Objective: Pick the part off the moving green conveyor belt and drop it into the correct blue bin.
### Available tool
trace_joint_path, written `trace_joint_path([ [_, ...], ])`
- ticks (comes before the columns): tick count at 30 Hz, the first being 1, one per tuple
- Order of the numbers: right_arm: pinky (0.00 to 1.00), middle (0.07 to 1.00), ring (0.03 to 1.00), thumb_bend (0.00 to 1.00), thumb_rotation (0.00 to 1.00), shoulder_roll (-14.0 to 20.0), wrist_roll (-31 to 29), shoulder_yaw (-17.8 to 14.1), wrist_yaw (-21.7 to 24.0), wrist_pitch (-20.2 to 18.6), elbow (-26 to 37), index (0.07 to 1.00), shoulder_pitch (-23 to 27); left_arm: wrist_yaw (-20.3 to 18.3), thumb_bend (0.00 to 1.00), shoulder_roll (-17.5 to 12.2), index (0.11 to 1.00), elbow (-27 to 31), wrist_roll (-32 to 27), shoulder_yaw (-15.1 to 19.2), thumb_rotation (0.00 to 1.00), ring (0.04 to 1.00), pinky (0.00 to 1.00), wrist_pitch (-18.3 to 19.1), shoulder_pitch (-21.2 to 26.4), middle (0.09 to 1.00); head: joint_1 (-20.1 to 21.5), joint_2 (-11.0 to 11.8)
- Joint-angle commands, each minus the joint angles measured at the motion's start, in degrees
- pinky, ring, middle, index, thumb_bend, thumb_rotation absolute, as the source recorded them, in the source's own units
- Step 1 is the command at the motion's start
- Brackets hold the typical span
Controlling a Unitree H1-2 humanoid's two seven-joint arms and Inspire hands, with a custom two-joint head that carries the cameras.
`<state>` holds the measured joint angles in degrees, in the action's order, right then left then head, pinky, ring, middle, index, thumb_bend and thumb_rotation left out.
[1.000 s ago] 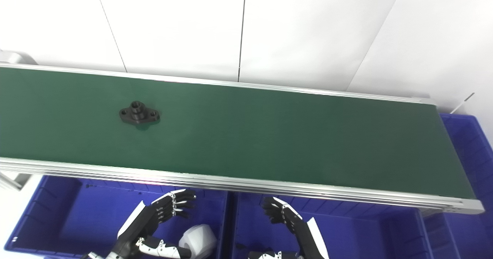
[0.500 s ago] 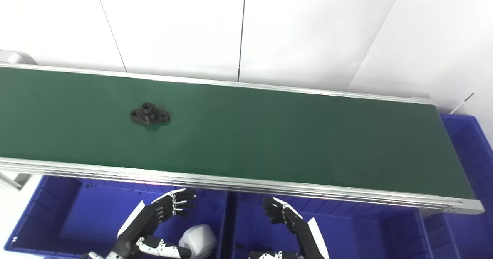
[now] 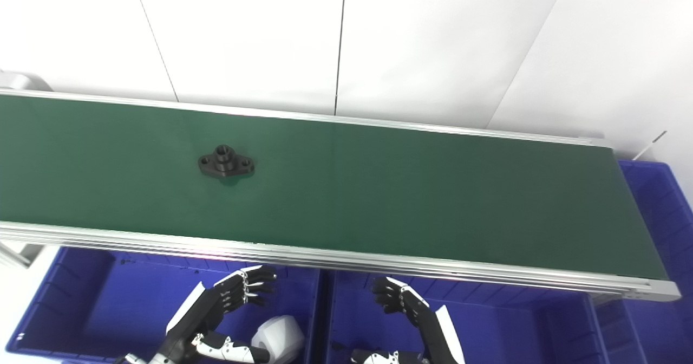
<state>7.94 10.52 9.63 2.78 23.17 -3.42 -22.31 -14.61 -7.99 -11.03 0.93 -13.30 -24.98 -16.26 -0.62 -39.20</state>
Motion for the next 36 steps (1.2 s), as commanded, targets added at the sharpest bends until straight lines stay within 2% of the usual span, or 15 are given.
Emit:
trace_joint_path([
  [1, 0.68, 0.739, 0.714, 0.78, 0.17, -0.32, 0.30, -0.47, -1.56, 3.66, 1.51, 0.764, 0.09, -0.22, 0.85, 0.04, 0.792, 0.89, -0.69, 0.02, 0.13, 0.752, 0.66, -1.95, 0.56, 0.806, -0.22, 0.17],
  [8, 0.65, 0.716, 0.687, 0.79, 0.16, -0.56, 0.95, -0.28, -4.50, 3.73, 1.94, 0.742, -0.22, 0.43, 0.85, -0.08, 0.788, 0.43, -0.05, -0.12, 0.14, 0.740, 0.64, -1.95, 0.63, 0.799, -0.09, 1.23],
  [13, 0.63, 0.713, 0.677, 0.79, 0.19, -0.34, 1.83, 0.15, -6.35, 3.72, 2.06, 0.727, -0.01, -0.03, 0.85, -0.04, 0.793, 0.30, -0.51, 0.03, 0.12, 0.758, 0.66, -1.95, 0.50, 0.805, -0.01, 0.93],
  [22, 0.58, 0.704, 0.661, 0.78, 0.15, 0.31, -1.22, 0.74, -6.39, 3.65, 5.15, 0.678, -0.28, 0.33, 0.84, -0.30, 0.796, 0.94, 0.06, -0.16, 0.13, 0.748, 0.66, -1.95, 0.54, 0.807, -0.11, 0.33],
  [25, 0.57, 0.693, 0.648, 0.79, 0.18, 0.47, -2.79, 0.24, -5.67, 3.71, 7.53, 0.676, -0.62, 0.19, 0.84, -0.35, 0.799, 0.80, -0.05, -0.16, 0.14, 0.744, 0.66, -1.95, 0.79, 0.809, 0.06, 0.16],
  [28, 0.57, 0.692, 0.642, 0.78, 0.15, 1.60, -2.71, -0.36, -6.30, 3.73, 11.58, 0.680, 0.03, 0.54, 0.85, -0.18, 0.795, 0.43, 0.21, -0.15, 0.15, 0.740, 0.65, -1.95, 1.08, 0.806, 0.02, 0.33],
  [31, 0.55, 0.664, 0.615, 0.78, 0.20, 1.61, -0.90, -2.48, -6.56, 3.58, 15.26, 0.681, 0.57, 0.56, 0.85, 0.03, 0.793, 0.28, 0.08, -0.14, 0.14, 0.736, 0.65, -1.95, 1.20, 0.803, -0.14, 0.49],
  [32, 0.55, 0.658, 0.607, 0.79, 0.21, 1.86, -2.10, -2.87, -6.02, 3.39, 16.64, 0.680, 1.10, 0.59, 0.85, 0.12, 0.792, 0.08, 0.04, -0.11, 0.13, 0.736, 0.65, -1.95, 1.29, 0.803, -0.32, 0.40],
  [36, 0.54, 0.672, 0.595, 0.78, 0.17, 2.51, -5.45, -4.01, -3.92, 1.49, 21.22, 0.688, 3.62, 0.55, 0.85, 0.18, 0.789, -0.24, 0.00, -0.06, 0.14, 0.728, 0.65, -1.95, 1.57, 0.797, -0.11, 0.50],
])
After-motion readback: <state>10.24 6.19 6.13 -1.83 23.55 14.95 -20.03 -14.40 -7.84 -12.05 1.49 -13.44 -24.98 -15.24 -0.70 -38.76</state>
